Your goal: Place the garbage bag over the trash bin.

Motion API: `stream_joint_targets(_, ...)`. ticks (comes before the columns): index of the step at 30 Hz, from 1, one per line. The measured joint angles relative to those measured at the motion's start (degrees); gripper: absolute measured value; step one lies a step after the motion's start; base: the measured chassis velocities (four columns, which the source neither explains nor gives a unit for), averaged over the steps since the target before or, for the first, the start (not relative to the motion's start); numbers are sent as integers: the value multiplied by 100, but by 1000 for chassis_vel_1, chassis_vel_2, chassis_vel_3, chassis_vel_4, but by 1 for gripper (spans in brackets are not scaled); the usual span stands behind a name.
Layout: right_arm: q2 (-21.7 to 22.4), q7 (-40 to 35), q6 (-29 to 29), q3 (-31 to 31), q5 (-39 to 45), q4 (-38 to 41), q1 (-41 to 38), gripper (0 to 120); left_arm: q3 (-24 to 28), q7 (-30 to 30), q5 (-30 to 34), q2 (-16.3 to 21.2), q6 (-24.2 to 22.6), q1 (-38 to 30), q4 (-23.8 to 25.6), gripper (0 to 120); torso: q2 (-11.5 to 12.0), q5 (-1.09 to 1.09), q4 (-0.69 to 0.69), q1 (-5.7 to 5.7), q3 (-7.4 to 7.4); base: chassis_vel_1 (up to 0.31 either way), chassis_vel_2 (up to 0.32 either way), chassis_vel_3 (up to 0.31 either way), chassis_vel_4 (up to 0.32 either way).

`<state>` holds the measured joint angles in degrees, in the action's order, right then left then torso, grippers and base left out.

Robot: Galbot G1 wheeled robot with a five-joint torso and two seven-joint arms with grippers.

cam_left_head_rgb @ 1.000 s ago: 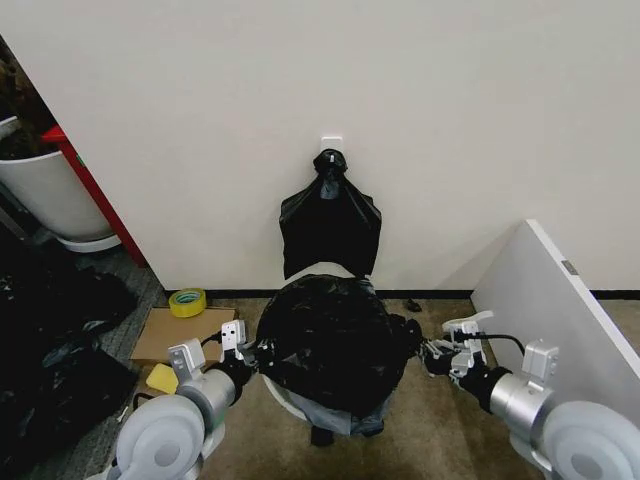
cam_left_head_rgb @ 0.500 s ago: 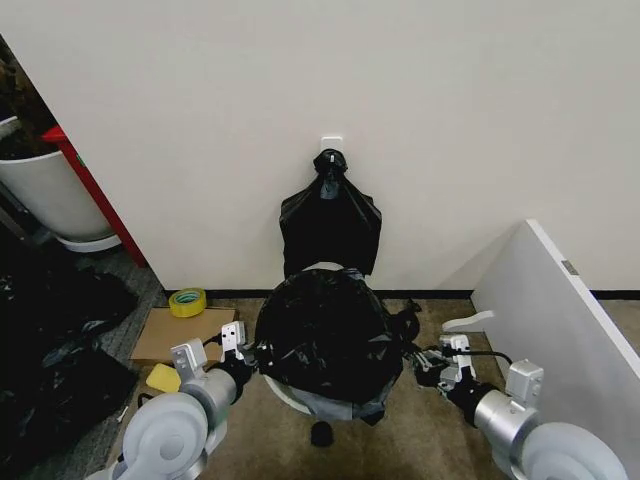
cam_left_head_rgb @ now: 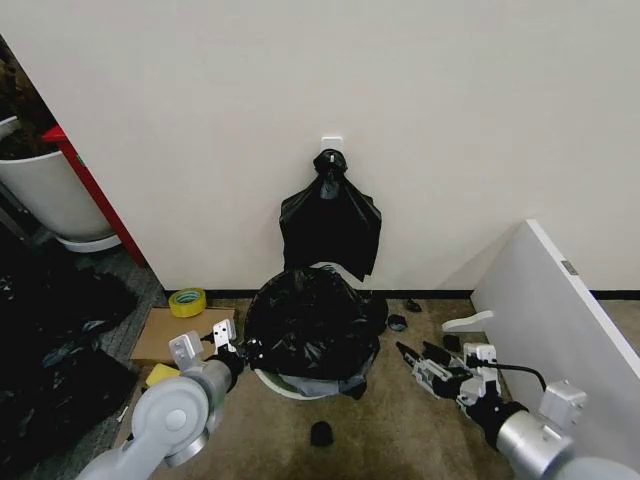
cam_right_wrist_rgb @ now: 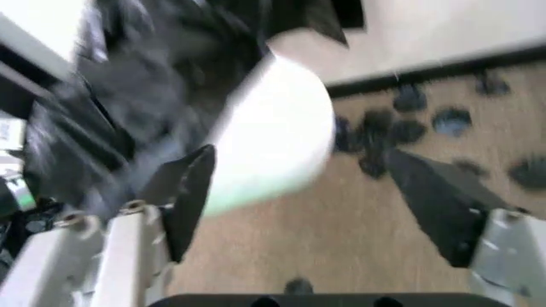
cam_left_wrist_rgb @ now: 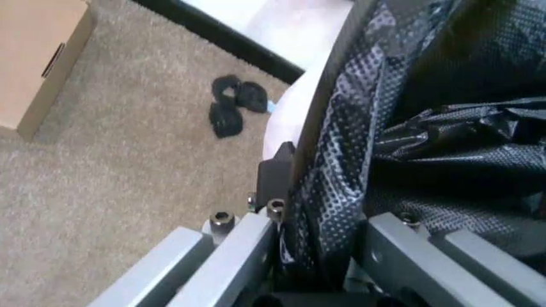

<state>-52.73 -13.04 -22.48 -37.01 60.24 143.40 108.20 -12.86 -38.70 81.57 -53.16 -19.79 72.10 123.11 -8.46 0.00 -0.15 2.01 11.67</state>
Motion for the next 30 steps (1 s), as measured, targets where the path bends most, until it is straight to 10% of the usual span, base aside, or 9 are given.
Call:
stream_joint_targets(8, -297, -165, -339, 310, 493, 0, -102, 99, 133, 88, 73, 11, 85, -208, -147, 0, 0, 0, 0, 0, 0, 0, 0, 0, 0)
stream_joint_targets(30, 56, 712, -399, 857, 238, -12, -787, 88, 283, 234, -144, -122, 15, -341, -236, 0, 0, 0, 1, 0, 0, 0, 0, 0, 0)
